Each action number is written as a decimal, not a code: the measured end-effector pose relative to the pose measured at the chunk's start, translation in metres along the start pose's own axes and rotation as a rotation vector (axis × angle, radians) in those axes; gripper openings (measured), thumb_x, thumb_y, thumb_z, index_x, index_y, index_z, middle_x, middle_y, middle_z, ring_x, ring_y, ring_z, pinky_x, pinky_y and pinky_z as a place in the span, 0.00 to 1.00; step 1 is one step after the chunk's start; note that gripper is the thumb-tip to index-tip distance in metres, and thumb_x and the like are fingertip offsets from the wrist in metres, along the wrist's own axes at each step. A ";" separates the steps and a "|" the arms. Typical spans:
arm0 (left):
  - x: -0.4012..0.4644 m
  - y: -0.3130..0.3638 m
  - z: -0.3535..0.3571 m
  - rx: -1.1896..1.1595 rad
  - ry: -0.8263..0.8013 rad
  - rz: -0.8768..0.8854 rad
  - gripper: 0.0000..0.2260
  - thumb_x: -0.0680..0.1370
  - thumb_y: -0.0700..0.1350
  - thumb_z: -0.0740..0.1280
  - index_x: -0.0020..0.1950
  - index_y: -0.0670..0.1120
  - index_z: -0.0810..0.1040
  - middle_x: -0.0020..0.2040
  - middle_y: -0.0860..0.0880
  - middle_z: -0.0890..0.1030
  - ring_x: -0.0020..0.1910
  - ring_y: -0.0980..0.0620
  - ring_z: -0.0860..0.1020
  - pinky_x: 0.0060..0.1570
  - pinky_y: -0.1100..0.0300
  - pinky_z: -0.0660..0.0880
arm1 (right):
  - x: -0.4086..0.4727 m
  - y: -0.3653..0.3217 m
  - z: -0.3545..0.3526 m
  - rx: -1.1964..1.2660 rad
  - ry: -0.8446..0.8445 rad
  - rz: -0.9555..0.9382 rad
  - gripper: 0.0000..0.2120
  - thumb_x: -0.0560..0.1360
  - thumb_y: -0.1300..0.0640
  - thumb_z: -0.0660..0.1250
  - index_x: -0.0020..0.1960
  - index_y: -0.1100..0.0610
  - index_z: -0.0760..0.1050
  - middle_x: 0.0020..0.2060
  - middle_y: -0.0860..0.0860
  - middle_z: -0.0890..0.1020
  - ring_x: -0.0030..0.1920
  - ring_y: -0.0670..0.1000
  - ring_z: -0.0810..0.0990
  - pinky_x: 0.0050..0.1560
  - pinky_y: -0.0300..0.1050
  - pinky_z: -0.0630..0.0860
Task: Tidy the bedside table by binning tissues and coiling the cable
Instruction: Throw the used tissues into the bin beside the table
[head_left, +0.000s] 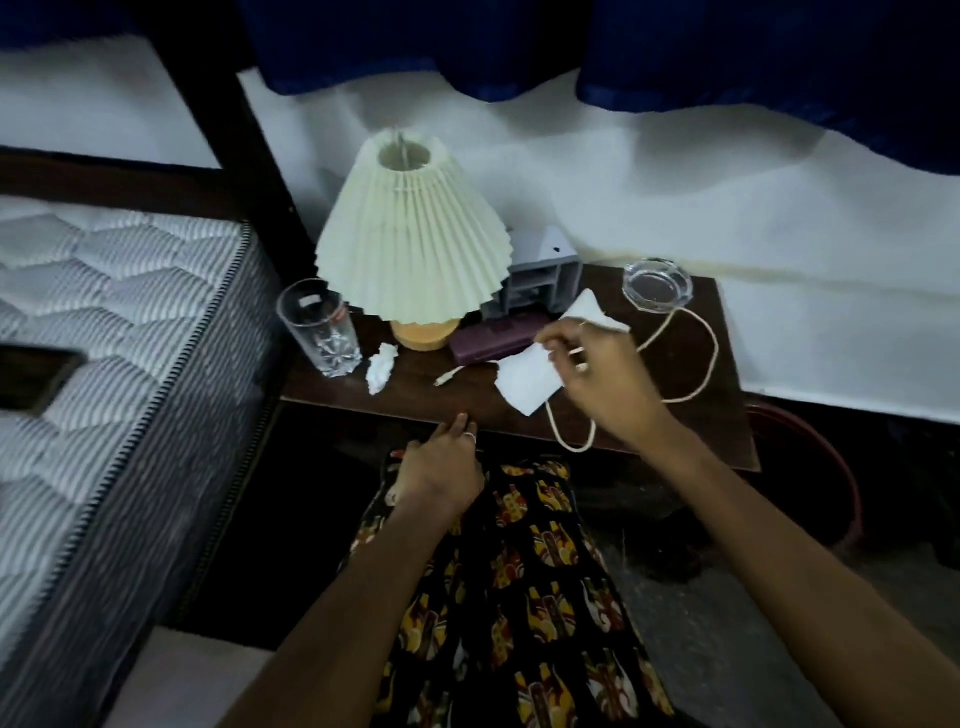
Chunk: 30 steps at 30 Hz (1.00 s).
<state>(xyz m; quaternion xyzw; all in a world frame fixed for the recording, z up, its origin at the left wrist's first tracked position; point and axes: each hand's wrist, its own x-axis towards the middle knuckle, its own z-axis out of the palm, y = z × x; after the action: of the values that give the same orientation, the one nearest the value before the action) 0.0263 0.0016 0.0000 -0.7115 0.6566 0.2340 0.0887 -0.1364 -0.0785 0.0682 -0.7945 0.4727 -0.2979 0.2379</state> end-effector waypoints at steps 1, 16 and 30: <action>-0.001 -0.006 0.001 -0.008 0.005 -0.006 0.26 0.80 0.48 0.55 0.78 0.47 0.55 0.79 0.53 0.52 0.77 0.51 0.54 0.69 0.46 0.61 | 0.002 -0.011 0.017 -0.001 -0.094 -0.057 0.09 0.75 0.64 0.63 0.51 0.59 0.80 0.47 0.54 0.84 0.46 0.49 0.81 0.51 0.37 0.75; -0.007 -0.069 0.009 -0.170 0.076 -0.079 0.24 0.80 0.48 0.54 0.77 0.50 0.57 0.79 0.57 0.50 0.78 0.55 0.48 0.72 0.47 0.56 | 0.073 -0.047 0.178 -0.372 -0.720 -0.262 0.19 0.79 0.60 0.58 0.68 0.48 0.71 0.76 0.56 0.57 0.75 0.58 0.58 0.72 0.53 0.63; -0.002 -0.067 0.005 -0.213 0.137 -0.071 0.23 0.80 0.49 0.55 0.75 0.48 0.62 0.78 0.54 0.56 0.78 0.55 0.49 0.74 0.48 0.55 | 0.070 -0.037 0.184 -0.273 -0.520 -0.271 0.12 0.74 0.69 0.61 0.53 0.59 0.79 0.52 0.56 0.81 0.53 0.58 0.78 0.54 0.54 0.76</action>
<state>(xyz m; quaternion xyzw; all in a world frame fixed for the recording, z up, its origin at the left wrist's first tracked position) 0.0907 0.0137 -0.0151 -0.7540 0.6070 0.2499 -0.0239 0.0408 -0.1073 -0.0207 -0.9243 0.3214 -0.0478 0.2002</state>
